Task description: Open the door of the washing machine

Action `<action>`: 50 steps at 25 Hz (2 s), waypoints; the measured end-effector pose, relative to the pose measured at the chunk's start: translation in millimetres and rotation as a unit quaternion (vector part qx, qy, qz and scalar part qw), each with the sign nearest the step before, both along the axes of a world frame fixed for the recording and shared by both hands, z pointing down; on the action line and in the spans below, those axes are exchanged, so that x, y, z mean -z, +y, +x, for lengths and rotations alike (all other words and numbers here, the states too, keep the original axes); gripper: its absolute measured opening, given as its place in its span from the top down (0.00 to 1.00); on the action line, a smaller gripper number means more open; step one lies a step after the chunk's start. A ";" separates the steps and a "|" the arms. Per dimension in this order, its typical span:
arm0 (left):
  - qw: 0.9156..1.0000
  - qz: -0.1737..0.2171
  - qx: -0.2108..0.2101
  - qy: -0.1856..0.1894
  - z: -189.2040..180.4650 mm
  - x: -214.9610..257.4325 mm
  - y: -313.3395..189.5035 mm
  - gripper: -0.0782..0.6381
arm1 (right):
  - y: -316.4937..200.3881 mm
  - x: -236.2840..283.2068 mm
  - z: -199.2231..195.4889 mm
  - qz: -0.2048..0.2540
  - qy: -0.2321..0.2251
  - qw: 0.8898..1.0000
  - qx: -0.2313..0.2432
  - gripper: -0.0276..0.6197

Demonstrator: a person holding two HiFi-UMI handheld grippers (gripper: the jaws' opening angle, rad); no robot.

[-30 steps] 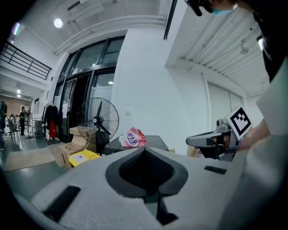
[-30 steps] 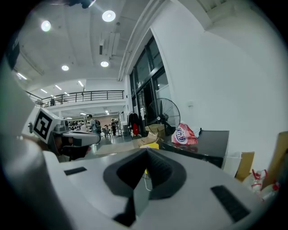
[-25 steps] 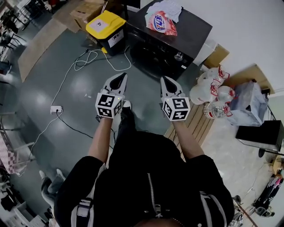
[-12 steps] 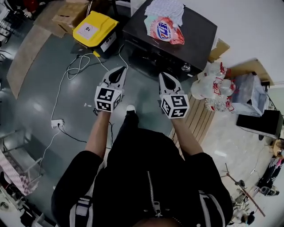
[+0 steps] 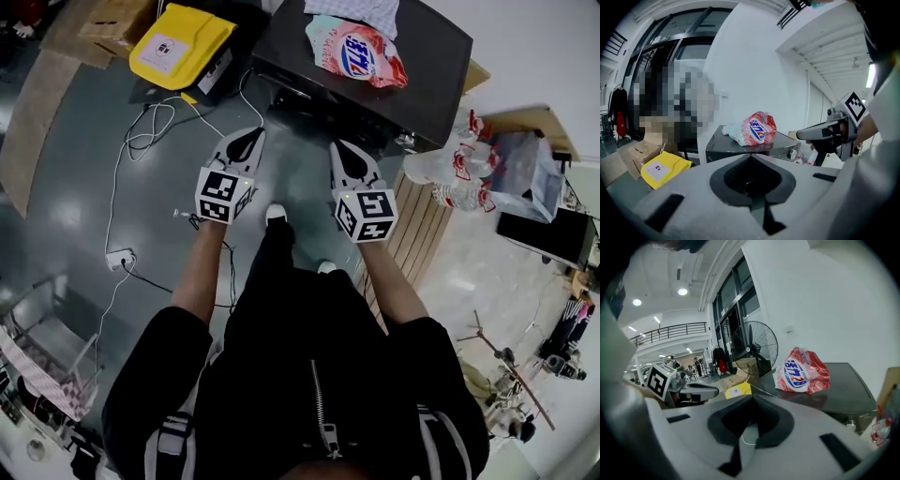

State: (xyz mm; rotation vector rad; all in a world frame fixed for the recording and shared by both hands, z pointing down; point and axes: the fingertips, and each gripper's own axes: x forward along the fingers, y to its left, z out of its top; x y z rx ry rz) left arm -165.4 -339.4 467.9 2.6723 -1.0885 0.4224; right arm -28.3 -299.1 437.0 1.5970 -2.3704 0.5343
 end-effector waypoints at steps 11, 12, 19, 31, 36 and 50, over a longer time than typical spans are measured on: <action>0.997 -0.032 -0.070 -0.033 0.0 -84.1 -40.9 0.88 | -31.2 -49.0 -15.6 -0.045 0.002 0.999 -0.015 0.95; 0.996 -0.036 -0.074 -0.037 -0.1 -93.7 -46.1 0.88 | -32.4 -52.6 -15.3 -0.048 0.002 0.999 -0.017 0.95; 0.985 -0.076 -0.129 -0.083 8.3 -165.8 -65.5 0.62 | -33.2 -73.4 -8.7 -0.068 0.003 0.997 -0.032 0.95; 0.946 -0.096 -0.245 -0.187 33.7 -278.0 -97.1 0.55 | -6.3 -98.9 32.4 -0.102 0.012 0.991 -0.088 0.95; 0.923 -0.105 -0.286 -0.234 38.3 -321.4 -104.3 0.57 | 11.2 -112.5 48.3 -0.117 0.013 0.986 -0.118 0.95; 0.866 -0.057 -0.367 -0.333 63.5 -380.6 -109.3 0.68 | 62.7 -146.1 75.8 -0.164 0.004 0.970 -0.178 0.95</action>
